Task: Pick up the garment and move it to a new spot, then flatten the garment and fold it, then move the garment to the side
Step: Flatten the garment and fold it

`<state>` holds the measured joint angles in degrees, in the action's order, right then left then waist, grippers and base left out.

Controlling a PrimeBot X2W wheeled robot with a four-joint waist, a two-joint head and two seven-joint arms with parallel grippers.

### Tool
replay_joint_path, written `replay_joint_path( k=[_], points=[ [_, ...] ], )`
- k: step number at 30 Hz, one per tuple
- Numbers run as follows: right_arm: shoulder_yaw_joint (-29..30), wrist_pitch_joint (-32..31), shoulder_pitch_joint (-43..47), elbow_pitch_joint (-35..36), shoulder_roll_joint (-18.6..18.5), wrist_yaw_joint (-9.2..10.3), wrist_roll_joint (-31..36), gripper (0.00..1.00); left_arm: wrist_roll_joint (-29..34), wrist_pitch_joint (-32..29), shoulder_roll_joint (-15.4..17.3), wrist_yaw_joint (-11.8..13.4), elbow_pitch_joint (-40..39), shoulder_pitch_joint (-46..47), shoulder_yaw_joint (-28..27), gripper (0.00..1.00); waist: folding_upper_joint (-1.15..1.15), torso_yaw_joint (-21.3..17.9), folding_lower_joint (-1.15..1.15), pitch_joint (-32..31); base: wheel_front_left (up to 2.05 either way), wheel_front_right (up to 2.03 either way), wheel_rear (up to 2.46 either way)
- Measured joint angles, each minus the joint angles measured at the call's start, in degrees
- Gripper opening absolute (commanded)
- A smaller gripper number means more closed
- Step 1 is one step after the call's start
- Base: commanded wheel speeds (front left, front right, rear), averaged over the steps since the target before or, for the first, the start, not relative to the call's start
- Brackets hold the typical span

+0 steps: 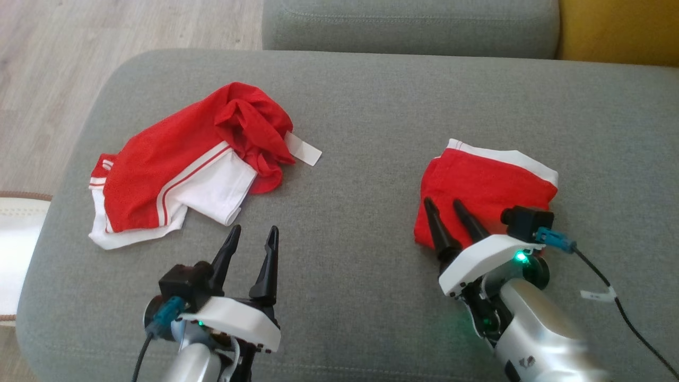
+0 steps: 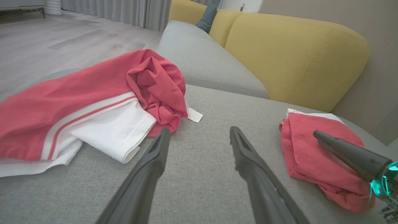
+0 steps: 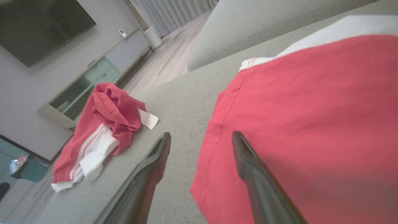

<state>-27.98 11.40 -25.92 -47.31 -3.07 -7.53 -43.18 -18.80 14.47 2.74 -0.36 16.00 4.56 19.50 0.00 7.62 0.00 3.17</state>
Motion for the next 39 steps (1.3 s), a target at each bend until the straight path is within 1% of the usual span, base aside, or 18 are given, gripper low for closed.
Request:
replay_joint_path(
  k=[3, 7, 11, 16, 18, 21, 25, 29, 33, 36, 39],
  points=[
    [0.04, 0.21, -1.05, -2.87, -0.02, -0.01, 2.7, 1.0, -0.01, 0.0, 0.0, 0.19, 0.0, 0.03, 0.14, 1.0, 0.0, 0.03, 0.0, 0.5, 0.0, 0.0, 0.0],
    [1.65, 1.24, -3.93, -7.46, -0.09, 0.0, 6.38, 1.0, -0.59, 0.0, 0.0, 0.22, -0.01, 0.17, 0.25, 1.0, 0.0, 0.04, 0.0, 1.23, 0.0, 0.0, 0.0],
    [1.89, 1.32, -5.16, -10.2, -0.13, -0.01, 7.98, 1.0, -0.59, 0.0, 0.0, 0.37, -0.04, 0.33, 0.33, 1.0, 0.0, -0.01, 0.0, 1.94, 0.0, 0.0, 0.0],
    [1.62, 2.21, -5.29, -9.61, -0.14, -0.01, 8.67, 1.0, -0.59, 0.0, 0.0, 0.37, -0.04, 0.35, 0.1, 1.0, 0.0, -1.31, 0.0, 2.09, 0.0, 0.0, 0.0],
    [1.48, 2.42, -5.3, -8.26, -0.15, -0.01, 10.43, 1.0, -0.59, 0.0, 0.0, 0.36, -0.09, 0.35, -0.14, 1.0, 0.0, -2.11, 0.0, 1.8, 0.0, 0.0, 0.0],
    [3.46, 2.76, -5.17, -5.16, -0.29, -0.01, 13.95, 1.0, -0.53, 0.0, -0.01, 0.35, -0.96, 0.35, -0.79, 1.0, 0.0, -3.35, 0.0, 1.02, 0.0, 0.0, 0.0],
    [9.47, 2.83, -3.56, 4.2, -2.25, 0.0, 19.7, 1.0, -0.54, 0.0, 0.0, 0.36, -3.16, 0.34, -2.04, 1.0, 0.0, -4.95, 0.0, -0.37, 0.0, 0.0, 0.0],
    [16.21, 2.98, 3.8, 13.06, -2.81, 0.0, 25.76, 1.0, -0.53, 0.0, -0.01, 0.37, -4.76, 0.13, -2.7, 1.0, 0.0, -6.62, 0.0, -1.78, 0.0, 0.0, 0.0],
    [21.11, 2.98, 12.23, 20.97, -1.86, -0.01, 31.12, 1.0, -0.34, 0.01, 0.01, 0.37, -6.25, -0.65, -3.87, 1.0, 0.0, -8.31, 0.0, -2.89, 0.0, 0.0, 0.0],
    [23.73, 2.98, 16.08, 25.96, -0.91, -0.01, 33.19, 1.0, -0.33, 0.01, 0.0, 0.37, -7.43, -1.62, -4.04, 1.0, 0.0, -9.13, 0.0, -3.31, 0.0, 0.0, 0.0],
    [25.68, 2.98, 19.36, 29.07, -0.43, -0.01, 33.7, 1.0, 0.47, 0.01, 0.01, 0.37, -8.31, -2.34, -4.25, 1.0, 0.0, -9.65, 0.0, -3.44, 0.0, 0.0, 0.0]
  ],
)
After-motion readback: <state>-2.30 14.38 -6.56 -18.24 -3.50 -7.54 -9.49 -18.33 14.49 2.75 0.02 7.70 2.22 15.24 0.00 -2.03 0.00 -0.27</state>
